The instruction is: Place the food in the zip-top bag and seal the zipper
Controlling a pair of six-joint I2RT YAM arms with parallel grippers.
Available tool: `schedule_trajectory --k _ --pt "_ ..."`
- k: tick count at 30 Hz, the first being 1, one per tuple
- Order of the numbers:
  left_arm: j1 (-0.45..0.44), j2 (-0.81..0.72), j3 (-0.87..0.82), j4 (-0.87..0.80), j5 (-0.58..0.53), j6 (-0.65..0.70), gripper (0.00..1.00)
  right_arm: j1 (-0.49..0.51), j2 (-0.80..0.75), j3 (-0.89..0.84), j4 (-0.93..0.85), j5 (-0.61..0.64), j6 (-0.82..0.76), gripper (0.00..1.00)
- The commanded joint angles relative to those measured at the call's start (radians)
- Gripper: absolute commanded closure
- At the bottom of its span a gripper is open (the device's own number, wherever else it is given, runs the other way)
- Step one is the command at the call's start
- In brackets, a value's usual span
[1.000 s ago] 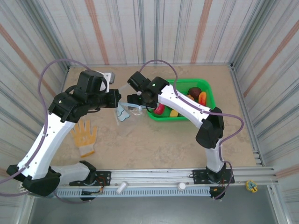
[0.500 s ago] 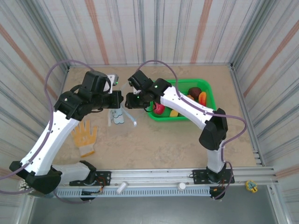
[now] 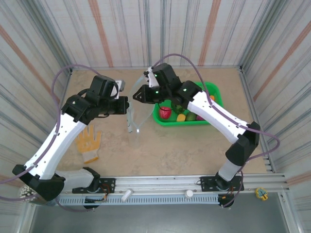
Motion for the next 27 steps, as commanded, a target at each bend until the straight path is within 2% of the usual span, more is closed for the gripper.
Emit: schedule_trajectory --k 1,3,7,12,17,23,27 --pt "0.013 0.000 -0.010 0.031 0.031 -0.012 1.00 -0.017 -0.042 -0.033 0.062 -0.096 0.013 0.69" --pt "0.016 0.003 0.001 0.027 0.034 -0.011 1.00 -0.022 -0.051 -0.032 0.041 -0.098 -0.007 0.69" --pt "0.019 0.012 0.057 -0.027 0.002 0.010 1.00 -0.058 -0.100 -0.042 0.028 -0.085 -0.024 0.81" --pt "0.019 0.006 0.112 -0.093 -0.041 0.031 1.00 -0.093 -0.172 0.005 -0.109 0.048 -0.111 0.79" --pt "0.020 0.011 0.130 -0.138 -0.088 0.053 1.00 -0.178 -0.198 0.004 -0.202 -0.031 -0.151 0.68" --pt "0.028 0.010 0.162 -0.173 -0.123 0.072 1.00 -0.271 -0.243 -0.190 -0.209 0.075 -0.195 0.48" --pt "0.034 0.016 0.162 -0.163 -0.109 0.074 1.00 -0.312 -0.169 -0.243 -0.252 0.144 -0.237 0.39"
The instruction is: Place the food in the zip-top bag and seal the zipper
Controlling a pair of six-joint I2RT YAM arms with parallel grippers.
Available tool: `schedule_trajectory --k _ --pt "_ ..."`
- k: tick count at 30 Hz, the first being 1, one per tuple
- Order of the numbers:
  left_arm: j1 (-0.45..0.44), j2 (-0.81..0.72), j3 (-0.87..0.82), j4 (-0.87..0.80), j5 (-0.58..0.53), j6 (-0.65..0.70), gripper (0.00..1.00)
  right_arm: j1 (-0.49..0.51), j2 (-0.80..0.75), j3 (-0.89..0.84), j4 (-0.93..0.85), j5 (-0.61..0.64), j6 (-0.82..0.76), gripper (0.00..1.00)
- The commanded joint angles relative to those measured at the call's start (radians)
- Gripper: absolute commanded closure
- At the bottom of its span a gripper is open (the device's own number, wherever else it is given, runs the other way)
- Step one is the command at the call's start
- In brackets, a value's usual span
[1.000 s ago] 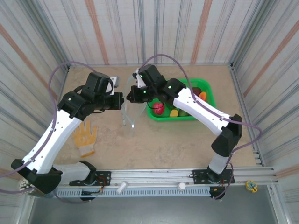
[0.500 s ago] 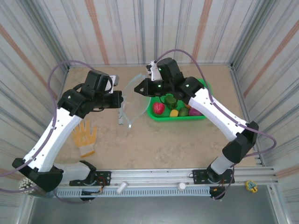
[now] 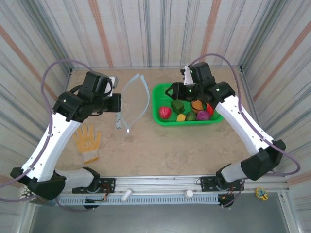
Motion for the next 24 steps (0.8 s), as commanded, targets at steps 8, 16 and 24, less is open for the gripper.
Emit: schedule_trajectory --k 8,16,24 --pt "0.010 0.017 -0.096 0.147 0.078 -0.004 1.00 -0.064 0.309 0.058 -0.109 0.227 -0.190 0.06" --pt "0.027 0.045 -0.179 0.267 0.160 -0.024 1.00 -0.091 0.587 0.251 -0.158 0.274 -0.274 0.03" --pt "0.040 0.065 -0.212 0.338 0.236 -0.047 1.00 -0.087 0.766 0.389 -0.233 0.251 -0.314 0.08"
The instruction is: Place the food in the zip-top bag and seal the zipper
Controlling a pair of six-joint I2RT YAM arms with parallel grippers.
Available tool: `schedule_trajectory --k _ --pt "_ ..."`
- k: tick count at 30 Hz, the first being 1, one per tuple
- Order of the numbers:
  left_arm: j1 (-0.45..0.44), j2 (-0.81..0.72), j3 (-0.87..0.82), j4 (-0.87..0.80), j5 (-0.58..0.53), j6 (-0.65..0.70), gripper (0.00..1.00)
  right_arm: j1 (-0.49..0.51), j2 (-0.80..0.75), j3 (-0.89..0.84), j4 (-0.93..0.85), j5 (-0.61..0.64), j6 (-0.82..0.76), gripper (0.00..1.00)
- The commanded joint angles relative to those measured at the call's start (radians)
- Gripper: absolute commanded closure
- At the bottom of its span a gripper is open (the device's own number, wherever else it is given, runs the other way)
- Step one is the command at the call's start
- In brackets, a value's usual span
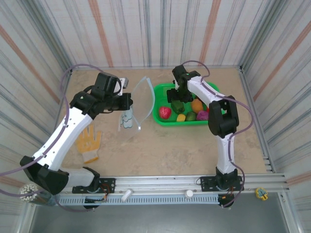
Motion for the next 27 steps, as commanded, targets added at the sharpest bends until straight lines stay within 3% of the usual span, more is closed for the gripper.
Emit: schedule_trajectory --k 1,5,13,18,23,27 --pt "0.011 0.010 -0.017 0.054 0.054 -0.023 1.00 0.002 0.052 0.048 -0.063 0.008 -0.046 0.10" --pt "0.024 0.016 -0.022 0.066 0.088 -0.034 1.00 -0.005 0.061 0.052 -0.059 0.026 -0.041 0.21" --pt "0.053 0.006 -0.036 0.078 0.120 -0.048 1.00 -0.031 0.018 0.027 -0.032 0.002 -0.014 0.56" --pt "0.059 0.021 -0.037 0.096 0.149 -0.071 1.00 -0.057 -0.096 -0.049 0.018 -0.036 0.040 0.62" --pt "0.067 0.032 -0.048 0.134 0.187 -0.108 1.00 -0.076 -0.277 -0.113 0.072 -0.110 0.104 0.61" --pt "0.077 0.043 -0.058 0.160 0.224 -0.137 1.00 -0.074 -0.433 -0.156 0.151 -0.249 0.202 0.61"
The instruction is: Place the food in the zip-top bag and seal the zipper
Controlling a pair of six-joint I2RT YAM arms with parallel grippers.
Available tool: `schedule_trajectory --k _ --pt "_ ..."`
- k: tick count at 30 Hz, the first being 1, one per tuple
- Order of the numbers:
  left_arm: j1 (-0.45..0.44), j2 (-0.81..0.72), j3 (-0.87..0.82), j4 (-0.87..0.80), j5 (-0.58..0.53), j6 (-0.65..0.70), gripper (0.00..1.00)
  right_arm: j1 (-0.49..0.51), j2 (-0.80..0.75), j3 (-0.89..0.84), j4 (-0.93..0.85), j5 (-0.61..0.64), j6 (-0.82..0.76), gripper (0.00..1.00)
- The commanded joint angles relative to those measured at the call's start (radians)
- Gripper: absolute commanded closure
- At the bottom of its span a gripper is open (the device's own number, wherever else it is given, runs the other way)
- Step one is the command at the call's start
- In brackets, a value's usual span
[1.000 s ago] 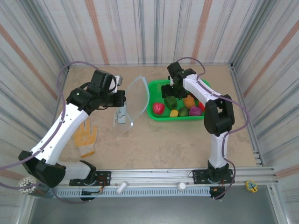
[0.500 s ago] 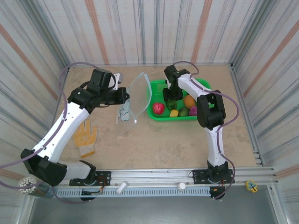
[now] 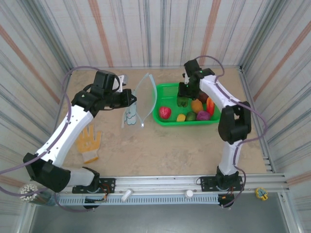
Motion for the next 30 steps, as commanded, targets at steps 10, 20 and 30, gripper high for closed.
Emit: schedule_trajectory --k 10,20,30 --pt "0.019 0.028 -0.038 0.097 0.089 -0.091 1.00 0.200 -0.278 -0.035 0.297 -0.186 0.348 0.63" --pt "0.030 -0.036 -0.050 0.130 0.071 -0.143 1.00 0.400 -0.177 -0.132 0.373 -0.076 0.439 0.61" --pt "0.044 -0.081 -0.075 0.139 0.058 -0.163 1.00 0.432 -0.187 -0.095 0.294 -0.036 0.384 0.10"
